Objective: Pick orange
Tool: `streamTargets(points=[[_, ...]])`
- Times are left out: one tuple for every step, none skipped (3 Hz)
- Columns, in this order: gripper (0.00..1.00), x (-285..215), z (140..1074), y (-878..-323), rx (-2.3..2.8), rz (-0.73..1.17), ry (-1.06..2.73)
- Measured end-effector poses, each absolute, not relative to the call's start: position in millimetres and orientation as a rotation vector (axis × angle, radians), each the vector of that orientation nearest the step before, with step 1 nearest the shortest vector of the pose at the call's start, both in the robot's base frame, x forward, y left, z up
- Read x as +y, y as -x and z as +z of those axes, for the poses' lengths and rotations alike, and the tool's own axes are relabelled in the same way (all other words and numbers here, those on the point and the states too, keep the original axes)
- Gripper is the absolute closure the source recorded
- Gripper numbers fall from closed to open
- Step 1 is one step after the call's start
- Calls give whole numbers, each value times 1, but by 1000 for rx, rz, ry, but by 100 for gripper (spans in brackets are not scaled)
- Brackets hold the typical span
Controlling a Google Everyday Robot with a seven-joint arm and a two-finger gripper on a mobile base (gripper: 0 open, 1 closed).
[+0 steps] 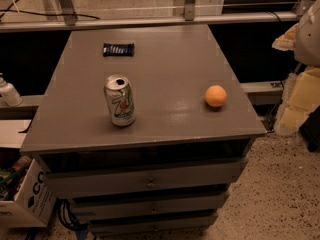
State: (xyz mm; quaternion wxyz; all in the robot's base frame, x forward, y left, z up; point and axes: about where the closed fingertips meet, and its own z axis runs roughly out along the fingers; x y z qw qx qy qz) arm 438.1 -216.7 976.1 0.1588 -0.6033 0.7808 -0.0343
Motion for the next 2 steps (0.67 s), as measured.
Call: streamTargets(points=[[0, -217, 976, -438, 2232, -98, 1725], [0, -219, 973, -440, 2216, -99, 1709]])
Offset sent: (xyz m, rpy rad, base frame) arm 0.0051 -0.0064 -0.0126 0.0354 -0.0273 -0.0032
